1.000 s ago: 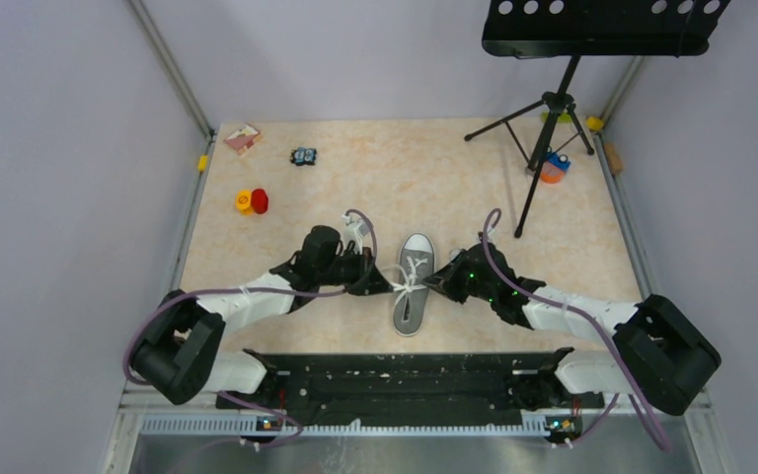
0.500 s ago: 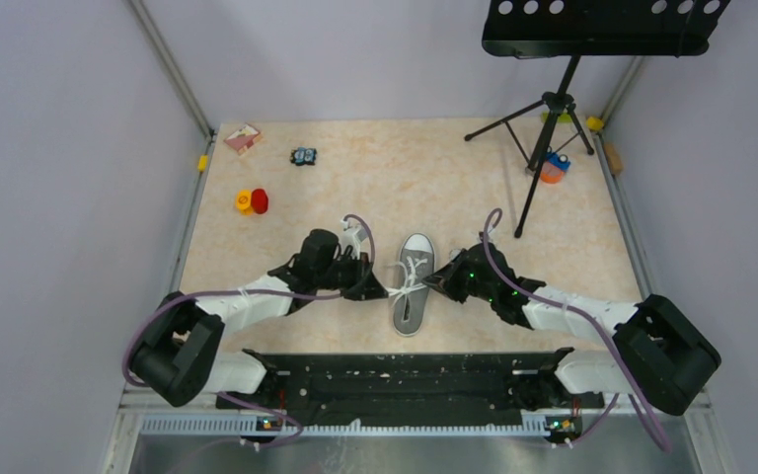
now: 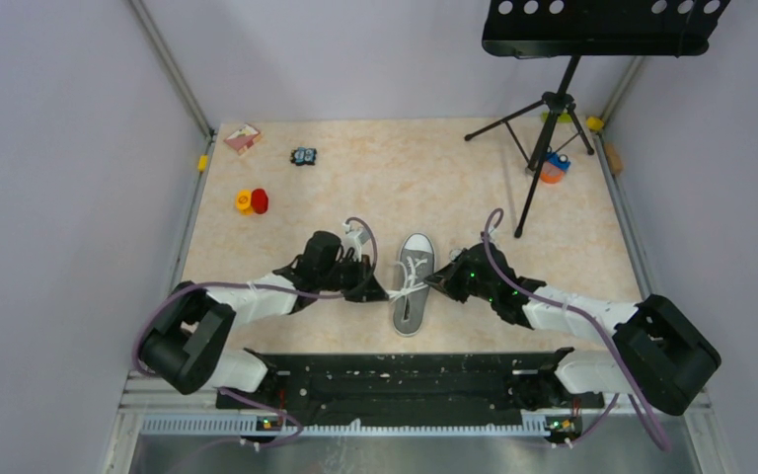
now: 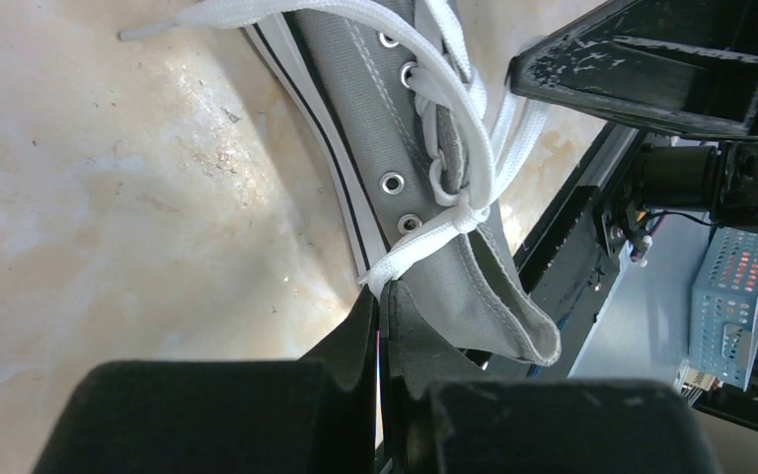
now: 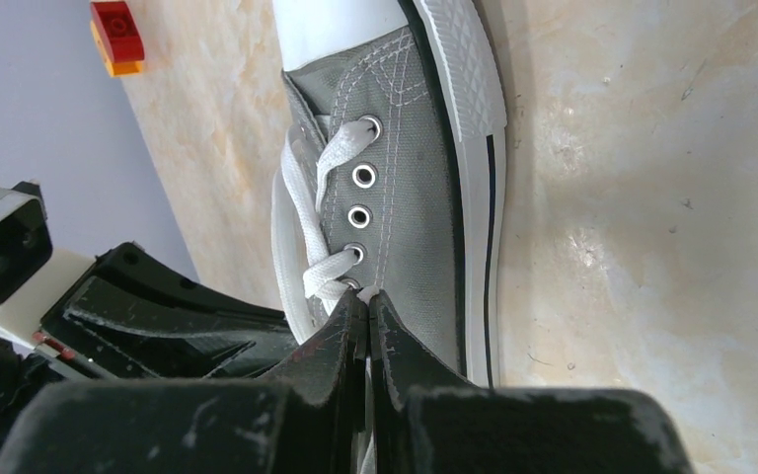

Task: Tie the shoes
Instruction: Tie the shoelace on the shoe.

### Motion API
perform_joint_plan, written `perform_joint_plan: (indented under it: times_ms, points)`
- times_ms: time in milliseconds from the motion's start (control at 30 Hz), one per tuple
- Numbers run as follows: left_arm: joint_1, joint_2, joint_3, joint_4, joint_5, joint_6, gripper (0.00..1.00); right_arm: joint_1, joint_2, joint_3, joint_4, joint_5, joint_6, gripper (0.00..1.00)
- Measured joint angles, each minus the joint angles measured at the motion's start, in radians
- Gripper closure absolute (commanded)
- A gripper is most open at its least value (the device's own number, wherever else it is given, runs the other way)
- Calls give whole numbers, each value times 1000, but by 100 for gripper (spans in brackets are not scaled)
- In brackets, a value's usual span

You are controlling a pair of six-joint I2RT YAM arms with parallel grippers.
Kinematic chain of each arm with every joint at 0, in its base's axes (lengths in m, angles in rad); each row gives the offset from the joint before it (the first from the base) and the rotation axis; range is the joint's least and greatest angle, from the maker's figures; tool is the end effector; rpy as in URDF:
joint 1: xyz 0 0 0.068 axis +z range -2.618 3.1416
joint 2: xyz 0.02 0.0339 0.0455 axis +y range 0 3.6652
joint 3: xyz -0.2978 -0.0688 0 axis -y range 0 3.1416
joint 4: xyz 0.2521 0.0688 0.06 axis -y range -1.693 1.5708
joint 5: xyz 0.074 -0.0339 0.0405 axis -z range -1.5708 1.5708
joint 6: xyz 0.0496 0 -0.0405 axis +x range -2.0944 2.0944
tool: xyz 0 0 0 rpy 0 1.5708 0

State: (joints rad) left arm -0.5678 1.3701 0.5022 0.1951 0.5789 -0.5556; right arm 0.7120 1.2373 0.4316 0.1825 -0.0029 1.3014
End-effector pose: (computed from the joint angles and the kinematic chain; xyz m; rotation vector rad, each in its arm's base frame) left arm 0.2044 -0.1626 0.1798 0.3581 2.3920 -1.2178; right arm 0.1822 0.1574 0.1825 0.7046 2.3274 1.0556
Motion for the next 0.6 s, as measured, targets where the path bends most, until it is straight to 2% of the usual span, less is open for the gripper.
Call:
perform_joint_plan:
  times_ms: [267,600]
  points:
    - [6,80,30,31,12,0,100,-8,6,0,4,3,0,100]
    - [8,84,43,2,-2,11,100,-10,69,2,20,-10,-10,100]
